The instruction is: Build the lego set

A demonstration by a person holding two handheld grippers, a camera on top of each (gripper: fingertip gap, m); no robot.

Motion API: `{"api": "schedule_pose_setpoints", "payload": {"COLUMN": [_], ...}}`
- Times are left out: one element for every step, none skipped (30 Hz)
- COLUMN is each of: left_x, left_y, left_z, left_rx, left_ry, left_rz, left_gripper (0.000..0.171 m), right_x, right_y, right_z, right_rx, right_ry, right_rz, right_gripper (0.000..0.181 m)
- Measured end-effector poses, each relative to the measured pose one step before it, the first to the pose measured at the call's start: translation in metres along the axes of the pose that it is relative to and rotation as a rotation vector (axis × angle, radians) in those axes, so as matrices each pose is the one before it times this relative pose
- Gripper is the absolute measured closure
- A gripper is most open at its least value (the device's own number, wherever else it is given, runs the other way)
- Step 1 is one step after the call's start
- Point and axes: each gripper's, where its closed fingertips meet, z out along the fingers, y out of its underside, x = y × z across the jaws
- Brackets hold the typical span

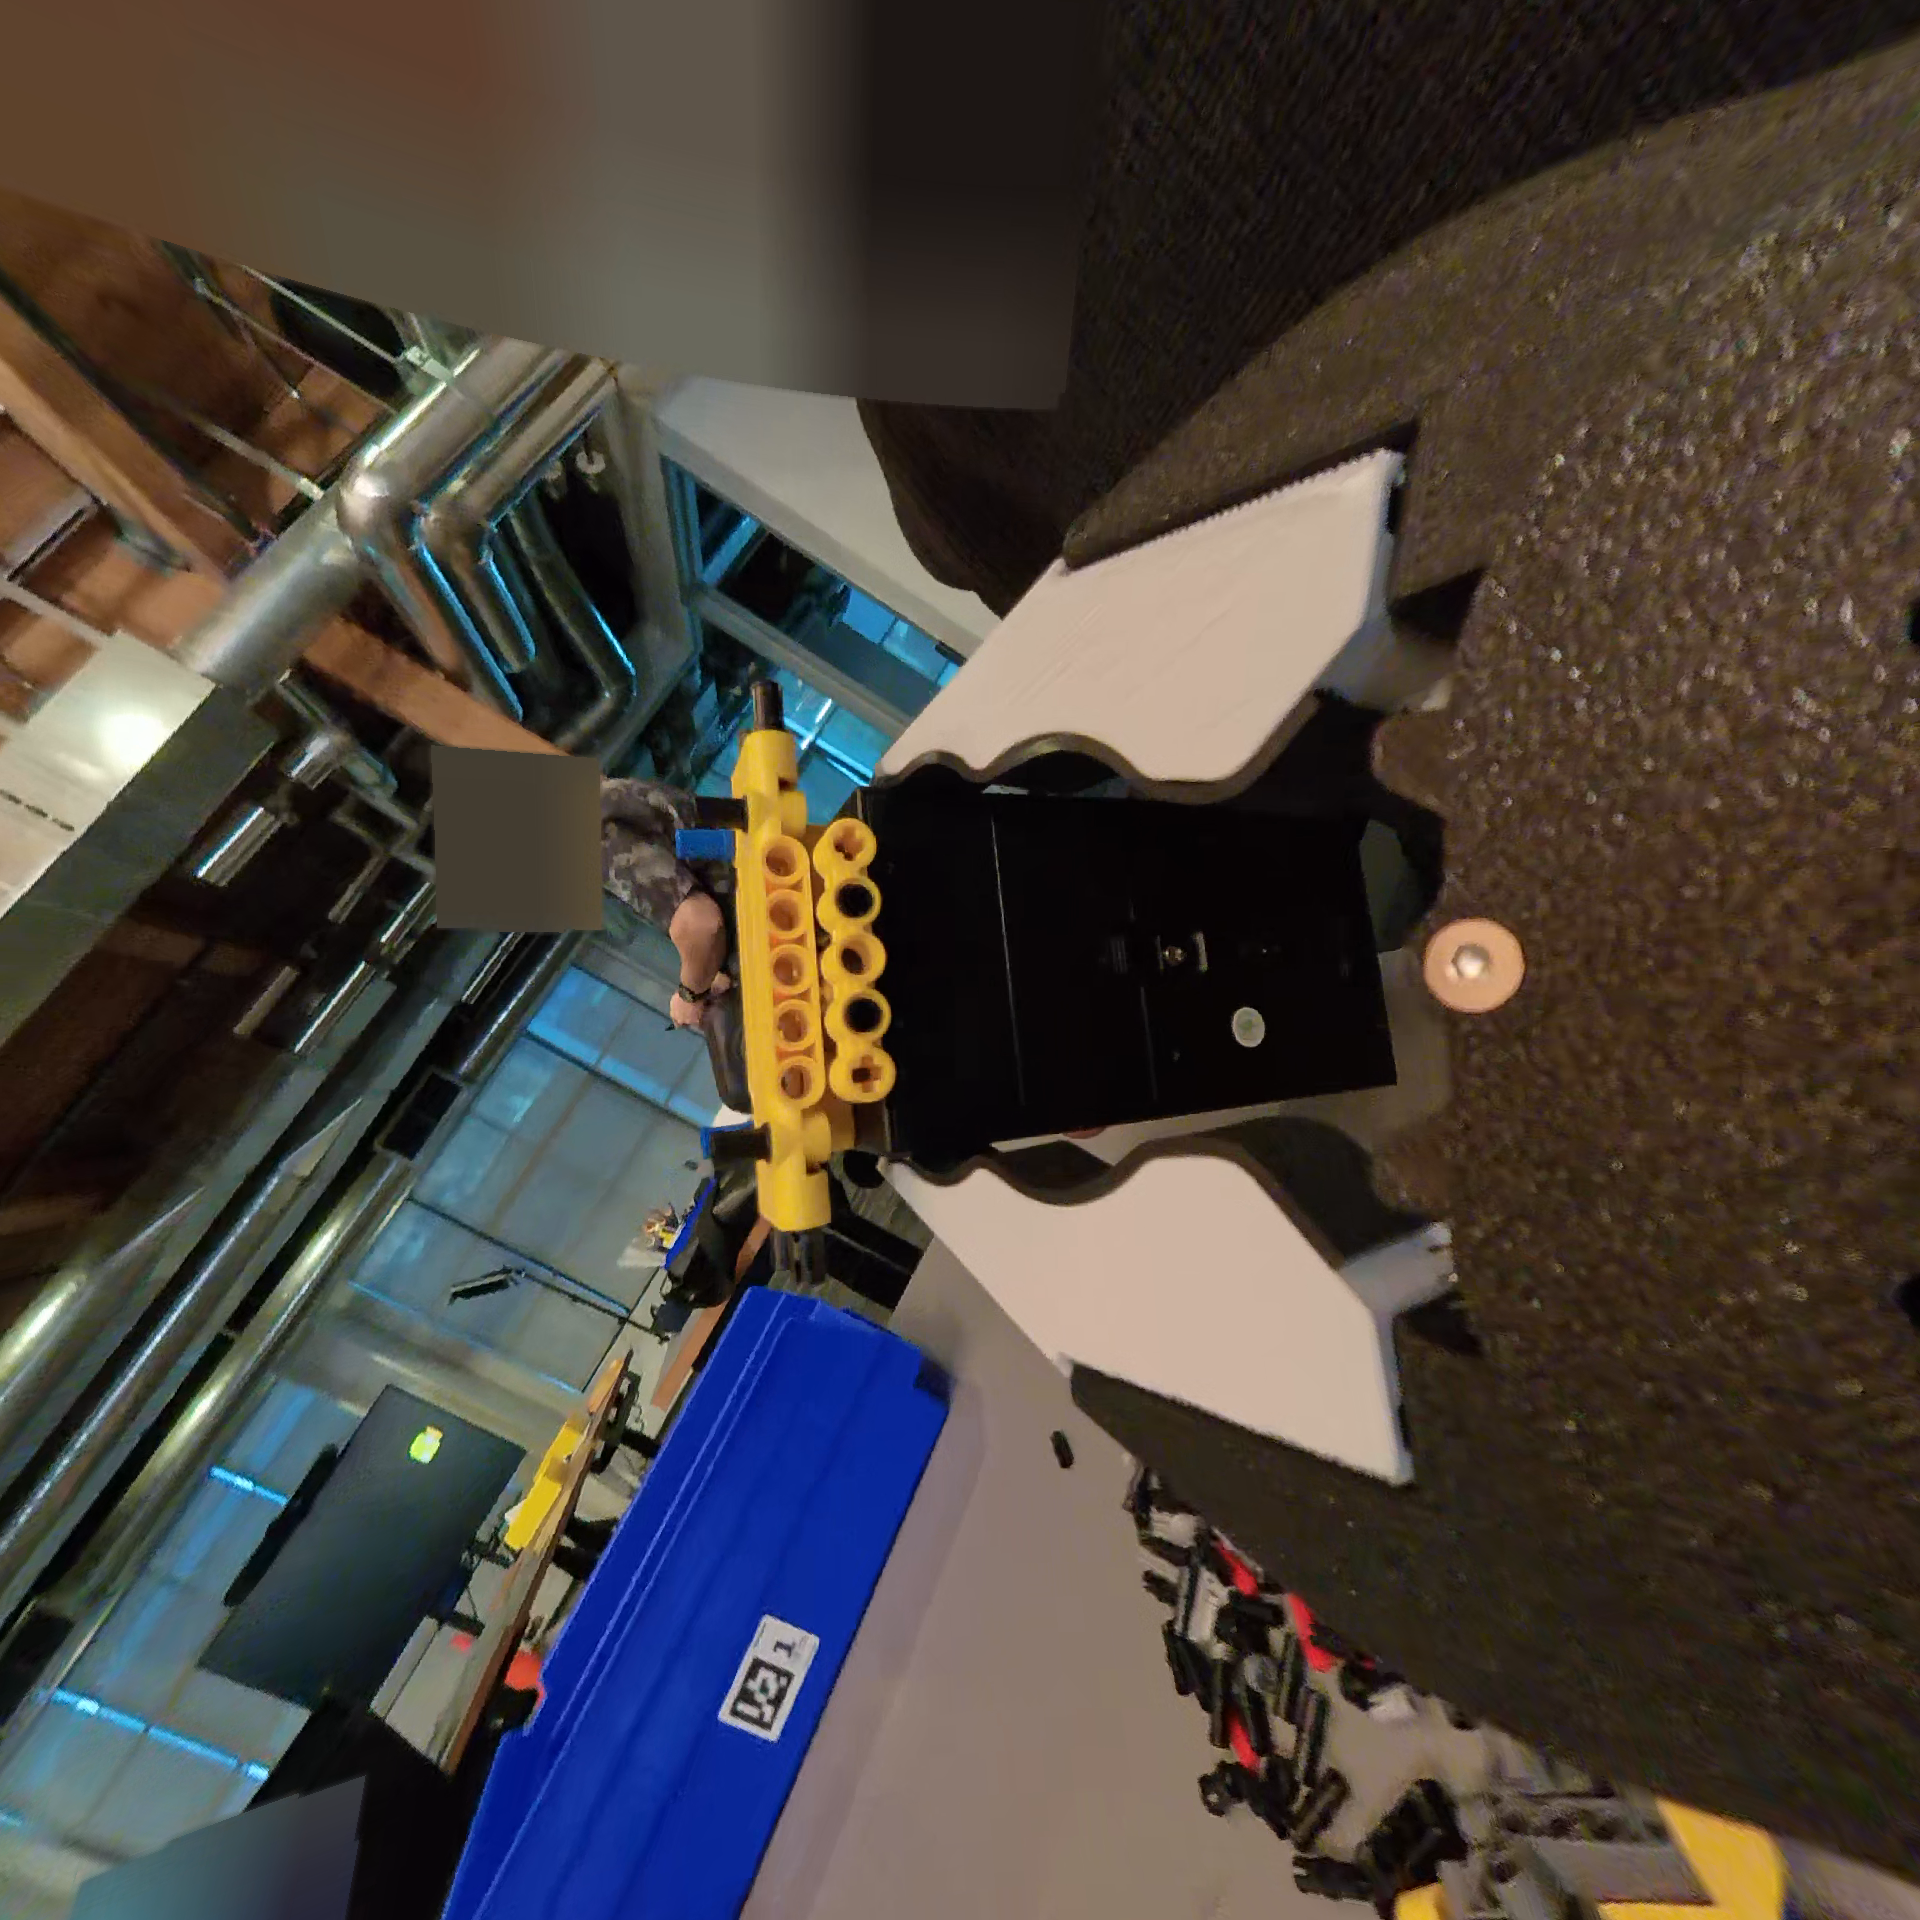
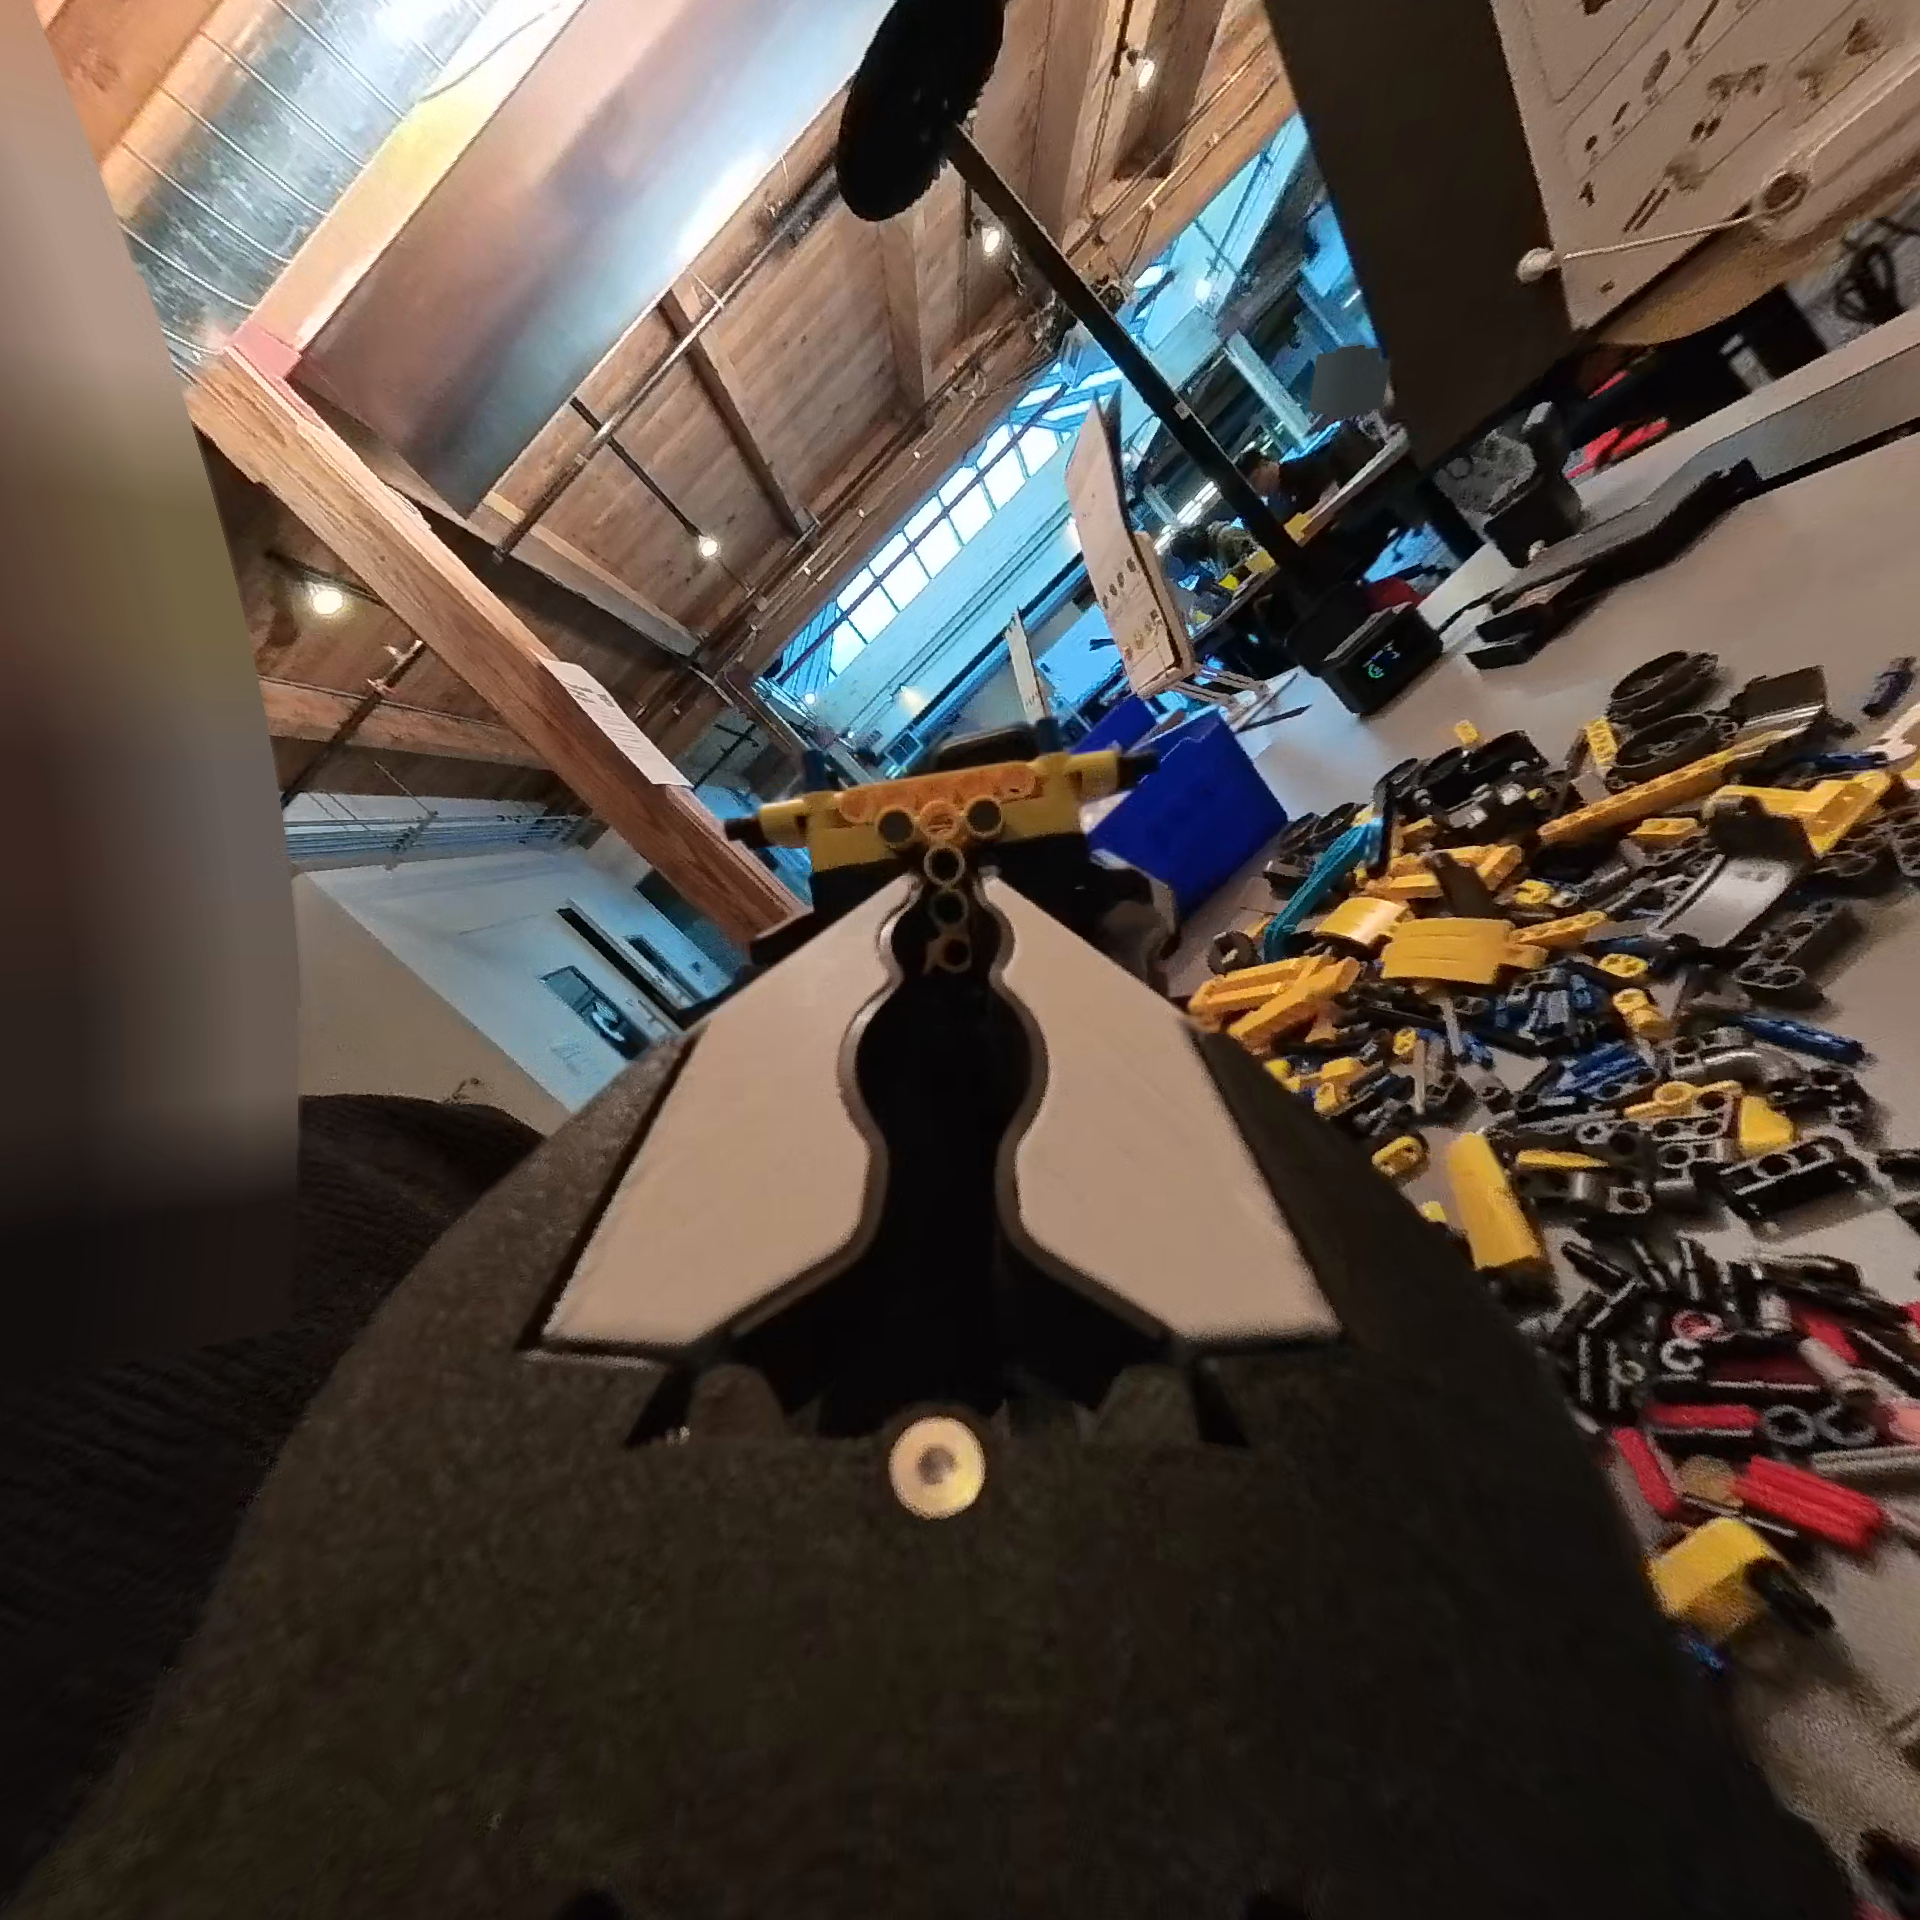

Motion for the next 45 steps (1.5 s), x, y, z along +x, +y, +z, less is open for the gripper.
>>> {"api": "schedule_pose_setpoints", "payload": {"left_x": [0.00143,0.00132,0.0015,0.00041,-0.00017,-0.00028,-0.00092,-0.00235,-0.00447,-0.00464,-0.00313,-0.00209,-0.00285,-0.00411,-0.00291,-0.00083,0.00056,0.00147,0.00186,0.00135,0.00052,0.00058,0.0,-0.00064,-0.00094,-0.00079,-0.00026,0.00031,0.00048,0.00069,0.00064,0.00073,0.00078,0.00074,0.00055,0.00081,0.00111,0.00128,0.00155,0.00191,0.00231,0.00226,0.00232,0.00154,0.00029], "left_y": [0.0015,0.00184,0.00235,0.00326,0.00342,0.00201,-0.00008,-0.00306,-0.00671,-0.00934,-0.00944,-0.00688,-0.00301,-0.00036,0.00074,0.00108,0.00041,0.00004,0.00072,0.00127,0.00114,0.00099,0.00059,0.00002,0.00031,0.00064,0.00085,0.0007,0.00083,0.00091,0.00117,0.00124,0.00122,0.00125,0.00123,0.00137,0.00146,0.00164,0.00152,0.00184,0.00155,0.00158,0.00182,0.00178,0.00143], "left_z": [-0.00192,-0.0018,-0.00216,-0.00235,-0.0026,-0.003,-0.00365,-0.00488,-0.00634,-0.00709,-0.0067,-0.00502,-0.0031,-0.00152,-0.00035,0.00056,0.00111,0.00143,0.00155,0.00169,0.00145,0.00107,0.00067,0.00025,0.00022,0.00018,0.00036,0.00049,0.00056,0.00074,0.00085,0.00081,0.00084,0.00075,0.00071,0.00059,0.00056,0.00053,0.00032,0.00042,0.0003,0.00034,0.0004,0.00051,0.00038], "left_rx": [-0.00211,-0.00331,-0.0036,-0.00866,-0.00651,0.00344,0.01677,0.03431,0.05524,0.06608,0.06338,0.04313,0.01645,0.00221,-0.00336,-0.00569,-0.00159,0.00133,-0.00265,-0.0059,-0.00494,-0.00404,-0.00135,0.00266,-0.00051,-0.00374,-0.00355,-0.00298,-0.00369,-0.00357,-0.00486,-0.00561,-0.00585,-0.00573,-0.00658,-0.00731,-0.00829,-0.00878,-0.00852,-0.01013,-0.00865,-0.00772,-0.00991,-0.00879,-0.00615], "left_ry": [-0.0154,-0.0118,-0.007,-0.0102,-0.0111,-0.0082,-0.008,-0.0122,-0.0176,-0.0083,0.006,0.01,-0.0024,-0.0199,-0.0183,-0.0058,0.003,0.0073,0.0082,0.0039,0.0008,0.0032,0.0018,-0.0014,-0.004,-0.0028,0.0006,0.003,0.004,0.0041,0.0033,0.0025,0.0028,0.0017,0.0006,0.0024,0.0046,0.0051,0.0071,0.01,0.0127,0.0125,0.0131,0.0073,0.0001], "left_rz": [-0.0113,-0.0235,-0.0214,-0.0233,-0.0236,-0.0242,-0.0311,-0.0371,-0.0484,-0.0574,-0.0542,-0.0391,-0.0188,-0.0024,0.0059,-0.0047,-0.0143,-0.0089,-0.0013,0.0004,-0.0003,-0.0018,-0.0043,-0.0019,0.0,-0.0001,-0.0005,-0.0014,-0.0027,-0.0009,0.0008,0.001,0.0019,0.0031,0.0027,0.0034,0.0045,0.0041,0.0035,0.0015,0.0006,0.0006,0.0021,0.0025,0.0034], "left_gripper": [0.105,0.105,0.106,0.106,0.106,0.106,0.106,0.106,0.106,0.106,0.106,0.106,0.102,0.102,0.106,0.106,0.106,0.101,0.106,0.106,0.106,0.106,0.106,0.103,0.106,0.106,0.106,0.106,0.106,0.106,0.106,0.106,0.106,0.106,0.106,0.103,0.106,0.103,0.103,0.106,0.106,0.106,0.106,0.106,0.106], "right_x": [-0.00064,-0.00036,-0.00093,-0.00167,-0.00099,0.00027,0.00159,0.00212,0.00254,0.00289,0.00344,0.00386,0.00378,0.00325,0.00211,0.00111,0.00055,0.00044,0.00101,0.00126,0.00038,-0.00018,-0.00011,0.0001,0.00007,-0.00016,-0.00011,0.00016,0.00008,-0.00008,-0.00041,-0.00075,-0.00105,-0.00097,-0.00063,-0.00084,-0.00077,-0.00043,-0.00034,-0.00023,-0.00039,-0.00071,-0.00157,-0.00263,-0.00403], "right_y": [0.00298,0.00307,0.00252,0.00135,0.00115,0.00175,0.00176,0.00155,0.00096,0.00077,0.00107,0.00123,0.00131,0.00104,0.0007,0.00025,-0.00001,-0.00027,-0.00052,-0.00069,-0.00067,-0.00048,-0.00057,-0.0006,-0.00026,-0.00022,0.00003,0.00003,-0.0001,-0.00022,-0.00047,-0.00036,-0.0003,-0.00021,-0.00003,0.00015,0.00016,0.00059,0.00074,0.00086,0.00059,0.0004,0.00013,-0.00035,-0.00092], "right_z": [0.00067,0.0002,-0.00018,-0.00065,-0.00101,-0.0008,-0.00081,-0.00085,-0.00072,-0.00038,0.00021,0.00093,0.00126,0.00154,0.00171,0.00179,0.00152,0.00129,0.00084,0.00056,0.00026,0.00007,-0.00017,-0.00021,-0.00011,-0.00015,-0.00016,0.00002,-0.00004,0.0001,0.00017,0.00018,0.00029,0.00034,0.0004,0.00024,0.00017,0.00004,-0.00024,-0.00043,-0.00072,-0.00081,-0.0008,-0.0007,-0.00046], "right_rx": [-0.0136,-0.0142,-0.0115,-0.0046,-0.0053,-0.0119,-0.0126,-0.0084,-0.0026,0.0023,0.0038,0.0044,0.0058,0.0072,0.0082,0.008,0.0071,0.0065,0.0062,0.0049,0.0026,0.0017,0.0028,0.0041,0.0037,0.0029,0.0026,0.0021,0.0021,0.0025,0.0024,0.0012,-0.0006,-0.0021,-0.0033,-0.0043,-0.0059,-0.0088,-0.0116,-0.0127,-0.0121,-0.0113,-0.0096,-0.0064,-0.0024], "right_ry": [0.0103,0.009,0.0048,0.0007,0.0035,0.0104,0.0155,0.0168,0.0161,0.015,0.0161,0.0177,0.0173,0.0146,0.0085,0.002,-0.0022,-0.0039,-0.0018,-0.0016,-0.0064,-0.0085,-0.0055,-0.0024,-0.0021,-0.0031,-0.0027,-0.0014,-0.0012,-0.0023,-0.0033,-0.0043,-0.0043,-0.0015,0.0018,0.0031,0.0052,0.0083,0.0103,0.012,0.0126,0.011,0.0059,-0.0032,-0.0148], "right_rz": [-0.0089,-0.0082,-0.0077,-0.0055,-0.0027,-0.0012,0.0,0.0009,0.0017,0.0023,0.0007,-0.0035,-0.0089,-0.0118,-0.0088,-0.0023,0.003,0.0059,0.009,0.0105,0.009,0.0072,0.0058,0.0045,0.0042,0.0044,0.0036,0.0022,0.0011,0.0005,-0.0008,-0.0029,-0.0051,-0.0085,-0.0144,-0.0205,-0.0252,-0.0296,-0.036,-0.0434,-0.0487,-0.0485,-0.0423,-0.0307,-0.0166], "right_gripper": [0.175,0.17,0.165,0.16,0.156,0.151,0.146,0.141,0.136,0.134,0.133,0.13,0.128,0.127,0.127,0.126,0.123,0.123,0.122,0.122,0.122,0.122,0.122,0.122,0.122,0.122,0.122,0.122,0.123,0.123,0.123,0.125,0.128,0.13,0.132,0.133,0.134,0.135,0.135,0.136,0.136,0.137,0.138,0.138,0.137]}}
